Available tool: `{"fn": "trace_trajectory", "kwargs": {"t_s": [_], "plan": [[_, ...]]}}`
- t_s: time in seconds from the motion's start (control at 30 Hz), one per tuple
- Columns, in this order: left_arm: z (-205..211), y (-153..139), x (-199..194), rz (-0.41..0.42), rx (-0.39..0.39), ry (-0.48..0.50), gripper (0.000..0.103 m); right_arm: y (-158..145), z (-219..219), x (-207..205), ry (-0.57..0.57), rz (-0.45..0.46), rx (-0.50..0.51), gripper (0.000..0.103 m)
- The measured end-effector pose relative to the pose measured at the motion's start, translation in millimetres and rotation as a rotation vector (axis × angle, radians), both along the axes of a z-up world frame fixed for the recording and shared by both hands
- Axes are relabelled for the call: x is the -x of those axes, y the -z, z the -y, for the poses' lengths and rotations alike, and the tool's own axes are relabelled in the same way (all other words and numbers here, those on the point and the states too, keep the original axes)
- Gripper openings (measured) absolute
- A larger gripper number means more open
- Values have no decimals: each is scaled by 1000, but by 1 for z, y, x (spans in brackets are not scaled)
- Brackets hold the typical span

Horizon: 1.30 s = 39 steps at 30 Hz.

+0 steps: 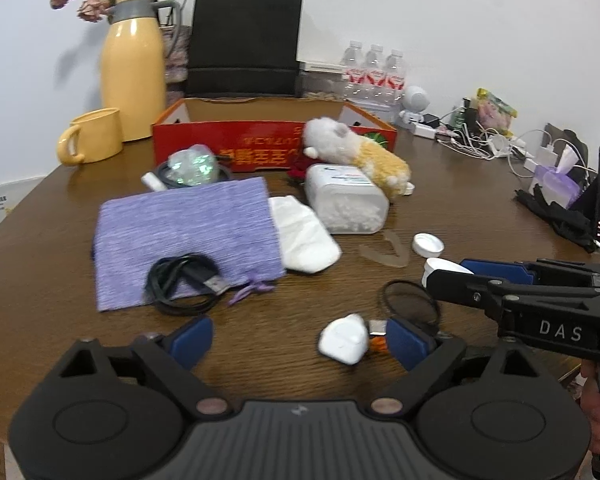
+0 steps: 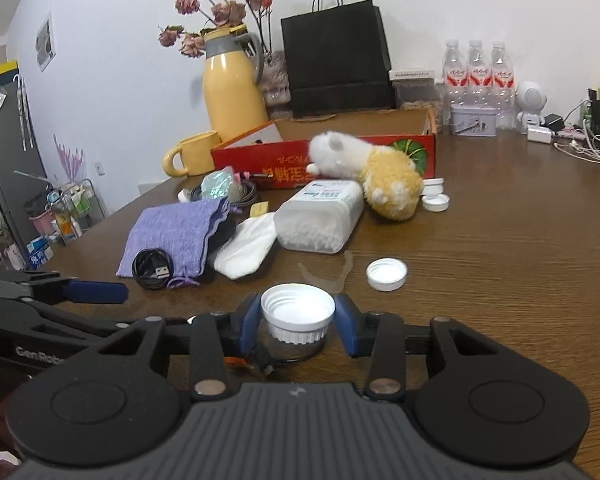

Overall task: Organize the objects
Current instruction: 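Grasp the white ribbed cap with the right tool while the left tool grasps the white egg-shaped piece, then carry both held items into the red cardboard box and open both tools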

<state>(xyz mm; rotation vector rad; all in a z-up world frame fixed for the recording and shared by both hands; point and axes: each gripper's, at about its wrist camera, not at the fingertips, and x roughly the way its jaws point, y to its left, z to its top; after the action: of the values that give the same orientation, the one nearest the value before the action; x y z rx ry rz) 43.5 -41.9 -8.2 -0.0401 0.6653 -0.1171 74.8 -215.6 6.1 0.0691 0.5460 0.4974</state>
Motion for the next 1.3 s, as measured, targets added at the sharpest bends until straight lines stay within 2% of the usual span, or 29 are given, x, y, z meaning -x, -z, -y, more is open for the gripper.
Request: {"fn": "trace_trajectory", "kwargs": {"t_s": [0.17,0.2,0.23,0.27,0.3,0.33,0.7,0.9,1.3], "plan": [[9,7,-10,-27,-4,-9,67,0,8,3,12,4,-3,41],[10,8,-12,-37,-10,-13,58,0,8,3,11,5,-3,41],[12,10,-12,-41,-15,-16,55,0,9,4,11,7,-2,41],[13,10,-11,-32,-30,-23,46,0,10,4,11,8,-1,41],[14,10,-11,-31,-33,-20,31,0,10,4,11,9,-1,41],[14,10,-10,-28,-30,-17,28,1,10,4,11,10,-2,41],[6,4,-10,3,2,-25,27,0,7,3,9,23,5,41],[3,-9,-18,60,9,-36,27,-7,4,-4,22,46,12,41],[-4,-44,-64,170,15,-58,27,-35,-7,-45,56,153,29,41]]}}
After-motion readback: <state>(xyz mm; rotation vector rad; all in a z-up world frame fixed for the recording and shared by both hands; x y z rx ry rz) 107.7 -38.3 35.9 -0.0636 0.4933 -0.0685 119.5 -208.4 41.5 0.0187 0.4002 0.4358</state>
